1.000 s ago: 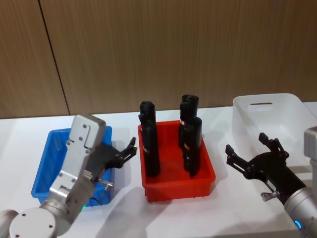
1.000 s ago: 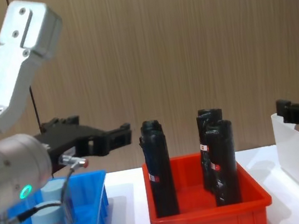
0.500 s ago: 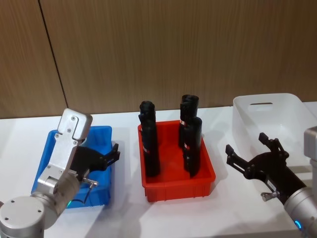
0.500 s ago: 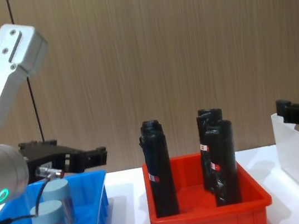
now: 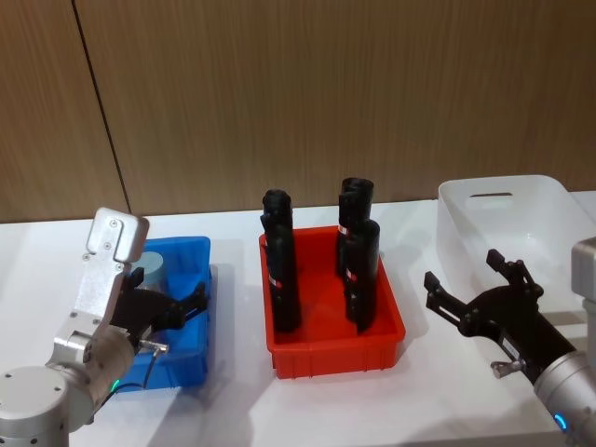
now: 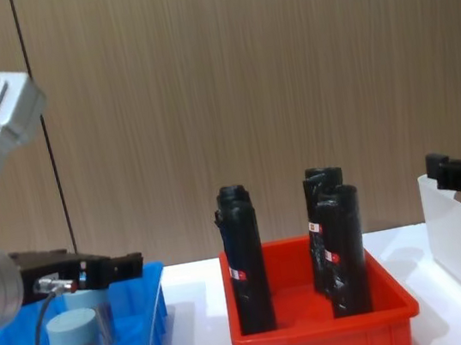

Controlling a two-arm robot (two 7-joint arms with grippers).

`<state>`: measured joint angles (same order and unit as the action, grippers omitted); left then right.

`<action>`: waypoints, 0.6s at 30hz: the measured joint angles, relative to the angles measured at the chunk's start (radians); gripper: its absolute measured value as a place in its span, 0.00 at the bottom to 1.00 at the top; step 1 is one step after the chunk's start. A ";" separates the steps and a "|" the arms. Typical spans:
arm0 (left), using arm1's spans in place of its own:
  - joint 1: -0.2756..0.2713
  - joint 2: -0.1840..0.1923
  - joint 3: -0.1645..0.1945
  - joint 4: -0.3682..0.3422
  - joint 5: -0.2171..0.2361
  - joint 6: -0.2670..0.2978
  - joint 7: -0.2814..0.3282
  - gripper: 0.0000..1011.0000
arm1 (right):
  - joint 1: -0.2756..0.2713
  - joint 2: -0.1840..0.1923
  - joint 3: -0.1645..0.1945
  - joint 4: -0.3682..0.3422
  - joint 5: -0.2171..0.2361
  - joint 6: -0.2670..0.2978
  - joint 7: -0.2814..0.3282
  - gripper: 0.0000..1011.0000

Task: Pick the cotton swabs from the blue box and place them into the white box.

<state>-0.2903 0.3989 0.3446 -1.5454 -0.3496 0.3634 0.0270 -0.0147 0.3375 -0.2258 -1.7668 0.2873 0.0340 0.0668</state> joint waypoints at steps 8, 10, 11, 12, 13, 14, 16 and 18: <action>0.009 0.003 -0.022 0.028 -0.064 -0.010 0.024 0.99 | 0.000 0.000 0.000 0.000 0.000 0.000 0.000 0.99; 0.011 0.004 -0.027 0.036 -0.079 -0.016 0.028 0.99 | 0.000 0.000 0.000 0.000 0.000 0.000 0.000 0.99; 0.012 0.004 -0.029 0.038 -0.085 -0.019 0.029 0.99 | 0.000 0.000 0.000 0.000 0.000 0.000 0.000 0.99; 0.012 0.005 -0.031 0.041 -0.089 -0.021 0.030 0.99 | 0.000 0.000 0.000 0.000 0.000 0.000 0.000 0.99; 0.013 0.005 -0.034 0.048 -0.096 -0.025 0.031 0.99 | 0.000 0.000 0.000 0.000 0.000 0.000 0.000 0.99; 0.013 0.005 -0.036 0.051 -0.101 -0.028 0.031 0.99 | 0.000 0.000 0.000 0.000 0.000 0.000 0.000 0.99; 0.013 0.005 -0.040 0.061 -0.110 -0.033 0.031 0.99 | 0.000 0.000 0.000 0.000 0.000 0.000 0.000 0.99; 0.011 0.005 -0.044 0.073 -0.118 -0.038 0.031 0.99 | 0.000 0.000 0.000 0.000 0.000 0.000 0.000 0.99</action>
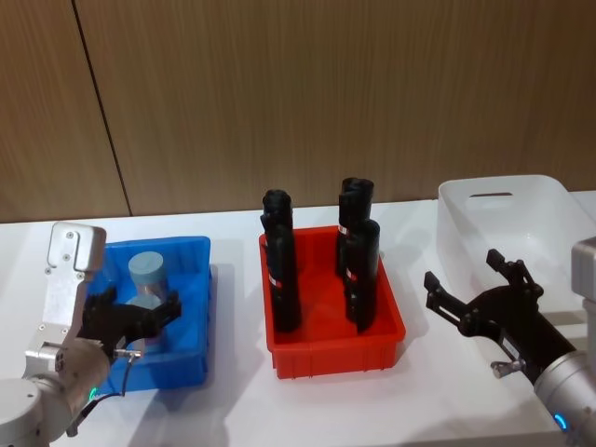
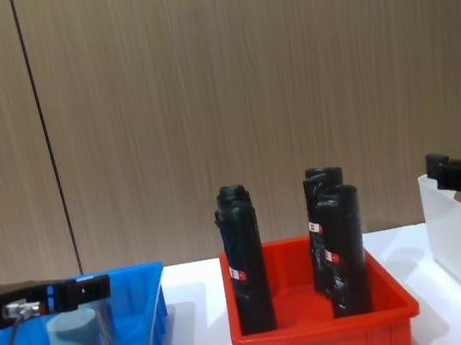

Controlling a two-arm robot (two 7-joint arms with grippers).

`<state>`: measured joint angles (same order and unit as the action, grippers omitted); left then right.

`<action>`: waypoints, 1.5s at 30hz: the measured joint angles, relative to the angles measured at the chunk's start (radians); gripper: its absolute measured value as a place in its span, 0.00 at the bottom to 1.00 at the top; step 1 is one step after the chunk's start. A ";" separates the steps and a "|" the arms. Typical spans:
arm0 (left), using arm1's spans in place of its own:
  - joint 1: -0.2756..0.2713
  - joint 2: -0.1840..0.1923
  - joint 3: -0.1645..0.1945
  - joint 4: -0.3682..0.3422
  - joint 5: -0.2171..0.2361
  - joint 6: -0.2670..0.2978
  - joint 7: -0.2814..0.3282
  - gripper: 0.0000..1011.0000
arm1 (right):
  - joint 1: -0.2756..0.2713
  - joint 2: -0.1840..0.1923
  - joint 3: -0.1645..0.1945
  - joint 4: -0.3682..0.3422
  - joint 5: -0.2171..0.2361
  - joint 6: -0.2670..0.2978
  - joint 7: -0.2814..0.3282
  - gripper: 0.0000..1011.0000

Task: Pick the cotton swabs from the blue box and place them into the white box.

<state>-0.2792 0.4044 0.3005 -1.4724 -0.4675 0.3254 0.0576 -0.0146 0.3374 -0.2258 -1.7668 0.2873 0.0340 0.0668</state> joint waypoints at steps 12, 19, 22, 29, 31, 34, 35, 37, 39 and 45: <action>-0.029 -0.010 -0.012 0.076 -0.014 -0.014 -0.032 0.99 | 0.000 0.000 0.000 0.000 0.000 0.000 0.000 0.99; -0.054 -0.020 -0.017 0.131 -0.013 -0.023 -0.059 0.99 | 0.000 0.000 0.000 0.000 0.000 0.000 0.000 0.99; -0.067 -0.025 -0.018 0.157 -0.010 -0.026 -0.073 0.99 | 0.000 0.000 0.000 0.000 0.000 0.000 0.000 0.99; -0.103 -0.038 -0.021 0.225 0.003 -0.036 -0.112 0.99 | 0.000 0.000 0.000 0.000 0.000 0.000 0.000 0.99; -0.109 -0.040 -0.021 0.237 0.006 -0.039 -0.120 0.99 | 0.000 0.000 0.000 0.000 0.000 0.000 0.000 0.99; -0.125 -0.046 -0.021 0.266 0.012 -0.046 -0.140 0.99 | 0.000 0.000 0.000 0.000 0.000 0.000 0.000 0.99; -0.128 -0.047 -0.021 0.272 0.014 -0.047 -0.145 0.99 | 0.000 0.000 0.000 0.000 0.000 0.000 0.000 0.99; -0.135 -0.049 -0.021 0.285 0.017 -0.051 -0.157 0.99 | 0.000 0.000 0.000 0.000 0.000 0.000 0.000 0.99; -0.145 -0.052 -0.021 0.304 0.021 -0.055 -0.171 0.99 | 0.000 0.000 0.000 0.000 0.000 0.000 0.000 0.99; -0.173 -0.062 -0.020 0.358 0.030 -0.070 -0.219 0.99 | 0.000 0.000 0.000 0.000 0.000 0.000 0.000 0.99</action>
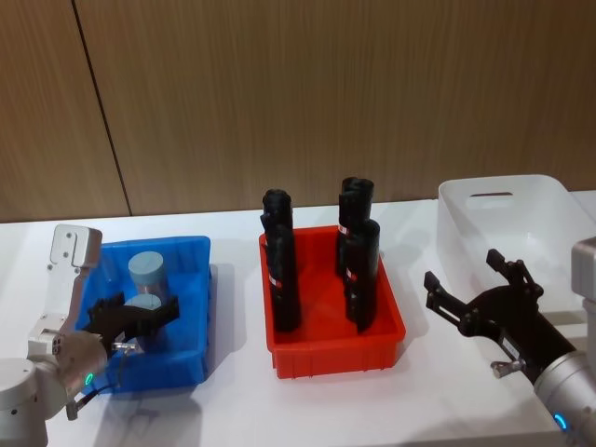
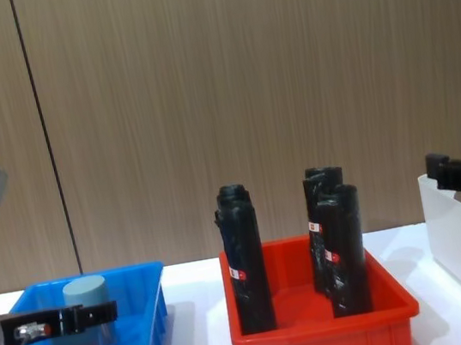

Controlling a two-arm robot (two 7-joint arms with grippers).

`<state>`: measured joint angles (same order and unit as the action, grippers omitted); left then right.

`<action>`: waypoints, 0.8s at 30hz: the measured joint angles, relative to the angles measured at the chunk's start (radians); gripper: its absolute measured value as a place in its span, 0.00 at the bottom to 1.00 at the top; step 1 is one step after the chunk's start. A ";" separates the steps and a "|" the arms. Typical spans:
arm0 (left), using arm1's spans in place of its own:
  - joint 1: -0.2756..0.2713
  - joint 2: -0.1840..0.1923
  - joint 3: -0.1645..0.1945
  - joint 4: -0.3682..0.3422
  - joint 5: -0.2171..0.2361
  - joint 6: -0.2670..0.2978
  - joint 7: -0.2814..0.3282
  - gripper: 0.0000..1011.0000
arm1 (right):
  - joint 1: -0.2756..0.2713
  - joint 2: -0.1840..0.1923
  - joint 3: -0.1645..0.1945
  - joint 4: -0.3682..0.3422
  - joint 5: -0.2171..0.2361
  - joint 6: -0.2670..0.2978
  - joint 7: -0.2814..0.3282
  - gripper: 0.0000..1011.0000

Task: Pick the cotton swabs from the blue box and place them into the white box.

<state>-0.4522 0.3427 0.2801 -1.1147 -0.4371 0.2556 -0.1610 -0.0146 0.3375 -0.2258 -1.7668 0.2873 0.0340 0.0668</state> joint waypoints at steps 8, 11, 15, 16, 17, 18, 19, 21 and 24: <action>-0.025 -0.010 0.002 0.052 0.006 -0.009 -0.041 0.98 | 0.000 0.000 0.000 0.000 0.000 0.000 0.000 0.99; -0.029 -0.012 0.002 0.062 0.006 -0.009 -0.047 0.91 | 0.000 0.000 0.000 0.000 0.000 0.000 0.000 0.99; -0.031 -0.014 0.002 0.066 0.006 -0.008 -0.048 0.83 | 0.000 0.000 0.000 0.000 0.000 0.000 0.000 0.99; -0.031 -0.014 0.002 0.066 0.006 -0.007 -0.048 0.80 | 0.000 0.000 0.000 0.000 0.000 0.000 0.000 0.99; -0.031 -0.013 0.002 0.065 0.007 -0.004 -0.048 0.75 | 0.000 0.000 0.000 0.000 0.000 0.000 0.000 0.99; -0.029 -0.013 0.002 0.061 0.011 0.000 -0.046 0.70 | 0.000 0.000 0.000 0.000 0.000 0.000 0.000 0.99; -0.029 -0.012 0.002 0.058 0.012 0.001 -0.045 0.70 | 0.000 0.000 0.000 0.000 0.000 0.000 0.000 0.99; -0.027 -0.011 0.002 0.051 0.017 0.006 -0.040 0.67 | 0.000 0.000 0.000 0.000 0.000 0.000 0.000 0.99; -0.021 -0.007 0.002 0.029 0.031 0.016 -0.032 0.67 | 0.000 0.000 0.000 0.000 0.000 0.000 0.000 0.99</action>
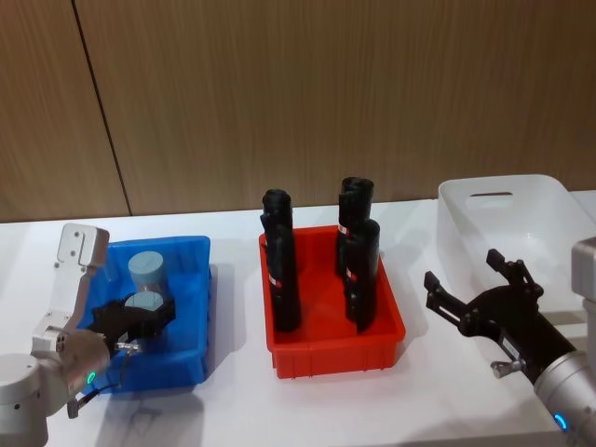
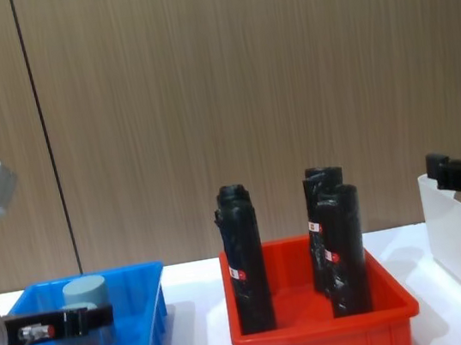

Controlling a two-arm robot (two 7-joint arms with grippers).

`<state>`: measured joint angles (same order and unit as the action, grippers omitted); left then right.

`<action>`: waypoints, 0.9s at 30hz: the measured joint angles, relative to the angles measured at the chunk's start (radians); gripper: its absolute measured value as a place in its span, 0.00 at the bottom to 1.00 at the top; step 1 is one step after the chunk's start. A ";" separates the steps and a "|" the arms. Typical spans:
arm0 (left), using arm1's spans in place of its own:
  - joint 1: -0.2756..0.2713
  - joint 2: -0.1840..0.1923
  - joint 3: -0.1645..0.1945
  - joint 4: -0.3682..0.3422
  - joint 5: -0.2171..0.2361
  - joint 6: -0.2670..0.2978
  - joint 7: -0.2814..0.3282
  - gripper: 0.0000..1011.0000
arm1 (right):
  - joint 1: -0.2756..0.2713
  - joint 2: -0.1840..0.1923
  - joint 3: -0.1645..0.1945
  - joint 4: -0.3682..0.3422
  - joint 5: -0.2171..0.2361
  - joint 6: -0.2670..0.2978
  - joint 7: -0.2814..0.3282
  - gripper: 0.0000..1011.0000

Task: Pick the cotton swabs from the blue box and place them into the white box.

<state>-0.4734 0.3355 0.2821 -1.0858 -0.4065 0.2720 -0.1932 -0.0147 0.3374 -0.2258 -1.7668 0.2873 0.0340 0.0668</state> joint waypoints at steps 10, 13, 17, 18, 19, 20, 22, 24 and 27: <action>0.024 0.019 -0.001 -0.117 0.060 0.031 0.025 0.67 | 0.000 0.000 0.000 0.000 0.000 0.000 0.000 0.99; 0.029 0.025 -0.001 -0.158 0.082 0.037 0.026 0.67 | 0.000 0.000 0.000 0.000 0.000 0.000 0.000 0.99; 0.035 0.032 -0.002 -0.210 0.100 0.039 0.016 0.67 | 0.000 0.000 0.000 0.000 0.000 0.000 0.000 0.99; 0.036 0.033 -0.002 -0.218 0.103 0.039 0.012 0.67 | 0.000 0.000 0.000 0.000 0.000 0.000 0.000 0.99; 0.037 0.034 -0.002 -0.235 0.107 0.038 0.005 0.67 | 0.000 0.000 0.000 0.000 0.000 0.000 0.000 0.99; 0.038 0.036 -0.002 -0.254 0.110 0.037 -0.006 0.67 | 0.000 0.000 0.000 0.000 0.000 0.000 0.000 0.99; 0.039 0.037 -0.001 -0.270 0.111 0.034 -0.016 0.67 | 0.000 0.000 0.000 0.000 0.000 0.000 0.000 0.99; 0.039 0.037 -0.001 -0.290 0.111 0.029 -0.034 0.67 | 0.000 0.000 0.000 0.000 0.000 0.000 0.000 0.99; 0.037 0.036 0.001 -0.312 0.108 0.022 -0.058 0.67 | 0.000 0.000 0.000 0.000 0.000 0.000 0.000 0.99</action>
<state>-0.4369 0.3716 0.2832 -1.3980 -0.2985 0.2936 -0.2508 -0.0146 0.3375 -0.2258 -1.7668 0.2873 0.0340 0.0668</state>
